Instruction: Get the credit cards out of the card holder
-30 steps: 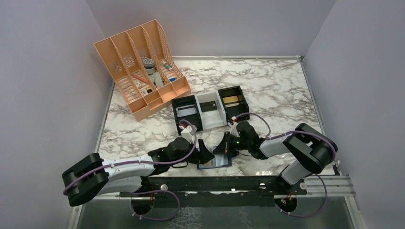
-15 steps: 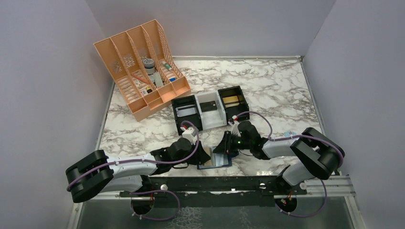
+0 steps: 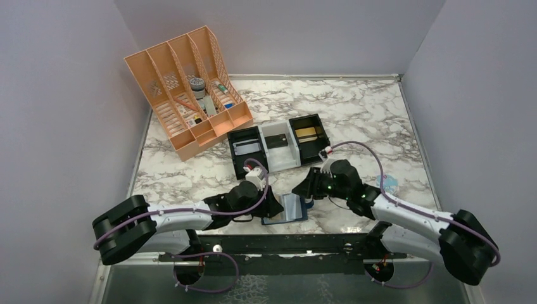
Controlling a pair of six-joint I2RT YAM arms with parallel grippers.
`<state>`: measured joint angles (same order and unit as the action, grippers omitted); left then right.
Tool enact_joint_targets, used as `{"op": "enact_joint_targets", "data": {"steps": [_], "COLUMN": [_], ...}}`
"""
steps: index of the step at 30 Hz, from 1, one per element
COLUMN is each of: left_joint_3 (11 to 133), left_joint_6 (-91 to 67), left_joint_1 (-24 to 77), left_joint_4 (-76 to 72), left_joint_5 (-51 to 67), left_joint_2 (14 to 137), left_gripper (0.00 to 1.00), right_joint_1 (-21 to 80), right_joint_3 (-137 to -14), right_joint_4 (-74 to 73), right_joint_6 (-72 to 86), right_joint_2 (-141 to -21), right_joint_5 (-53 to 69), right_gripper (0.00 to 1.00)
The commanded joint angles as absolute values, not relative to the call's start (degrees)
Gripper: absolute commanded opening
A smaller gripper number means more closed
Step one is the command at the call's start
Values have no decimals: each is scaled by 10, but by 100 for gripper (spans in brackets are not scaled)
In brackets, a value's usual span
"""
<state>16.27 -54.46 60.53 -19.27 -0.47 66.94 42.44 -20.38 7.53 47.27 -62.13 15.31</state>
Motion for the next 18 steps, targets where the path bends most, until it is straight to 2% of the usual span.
{"op": "enact_joint_targets", "data": {"steps": [1, 6, 10, 16, 18], "left_joint_3": [195, 242, 285, 297, 285], "left_joint_6": [-531, -519, -517, -503, -501], "left_joint_1": [617, 630, 647, 657, 656], "left_joint_4": [-230, -239, -243, -241, -237], "left_joint_5": [21, 30, 29, 29, 17], "left_joint_2": [698, 758, 809, 810, 792], "left_gripper": [48, 49, 49, 56, 62], "right_joint_1": [426, 426, 425, 422, 423], "right_joint_3": [-198, -194, -181, -169, -169], "right_joint_4": [-29, -106, -123, -135, -139], "right_joint_6": [464, 472, 474, 477, 478], "right_joint_2": [-537, -454, -406, -367, -356], "right_joint_5": [18, -59, -70, -56, -54], "right_gripper": [37, 39, 43, 46, 47]}}
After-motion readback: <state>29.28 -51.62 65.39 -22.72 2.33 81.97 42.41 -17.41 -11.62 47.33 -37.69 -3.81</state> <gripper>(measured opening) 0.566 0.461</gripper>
